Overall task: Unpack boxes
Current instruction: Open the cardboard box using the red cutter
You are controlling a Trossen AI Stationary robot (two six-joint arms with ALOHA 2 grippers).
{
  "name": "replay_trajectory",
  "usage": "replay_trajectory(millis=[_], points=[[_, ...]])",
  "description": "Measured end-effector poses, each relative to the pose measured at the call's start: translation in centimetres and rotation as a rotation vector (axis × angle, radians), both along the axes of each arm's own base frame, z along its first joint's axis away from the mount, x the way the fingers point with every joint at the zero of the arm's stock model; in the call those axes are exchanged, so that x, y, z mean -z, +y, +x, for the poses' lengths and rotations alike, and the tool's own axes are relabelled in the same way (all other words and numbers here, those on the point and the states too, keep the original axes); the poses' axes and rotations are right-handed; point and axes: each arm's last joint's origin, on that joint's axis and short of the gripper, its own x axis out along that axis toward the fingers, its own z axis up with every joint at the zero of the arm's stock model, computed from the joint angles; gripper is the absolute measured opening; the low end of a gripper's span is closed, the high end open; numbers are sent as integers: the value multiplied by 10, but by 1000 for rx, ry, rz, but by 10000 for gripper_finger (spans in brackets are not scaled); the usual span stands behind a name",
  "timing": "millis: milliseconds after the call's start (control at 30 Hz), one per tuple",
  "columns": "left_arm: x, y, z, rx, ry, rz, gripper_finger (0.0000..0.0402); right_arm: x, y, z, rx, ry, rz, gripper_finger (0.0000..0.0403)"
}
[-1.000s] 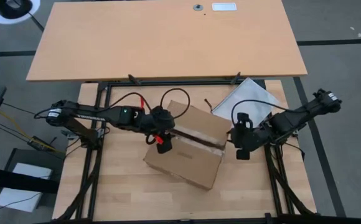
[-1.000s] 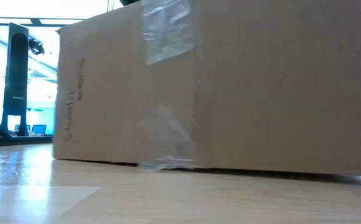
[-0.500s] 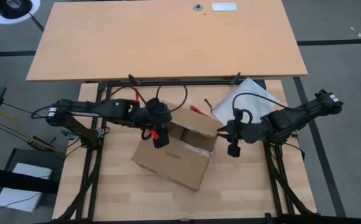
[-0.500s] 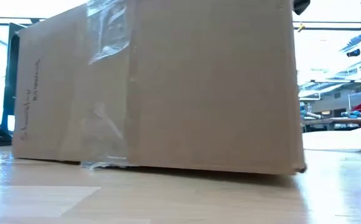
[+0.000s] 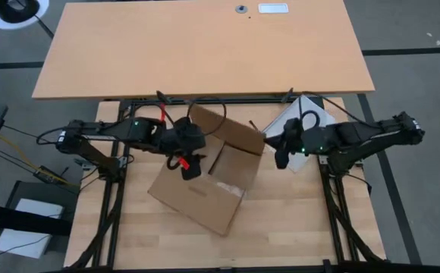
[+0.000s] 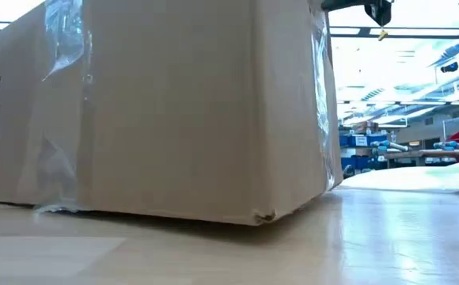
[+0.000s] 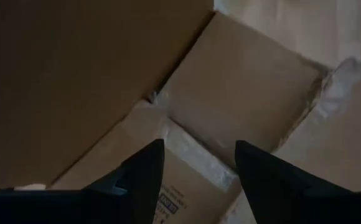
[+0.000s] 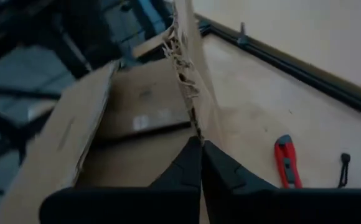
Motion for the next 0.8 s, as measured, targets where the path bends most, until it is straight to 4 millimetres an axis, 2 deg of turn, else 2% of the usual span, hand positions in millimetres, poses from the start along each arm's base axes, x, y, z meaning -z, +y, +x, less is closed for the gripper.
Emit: replay_trajectory(millis=[133,267,500,800], points=[[-4,1,0,7,-10,39,209,0,-11,-2,81,-29,122,5],[2,1,0,15,9,48,209,3,-20,-2,150,-33,205,2],[40,0,3,12,119,54,209,7,-38,-5,254,8,212,2],[93,-1,11,-20,125,-3,209,10,-50,-6,311,38,208,10]])
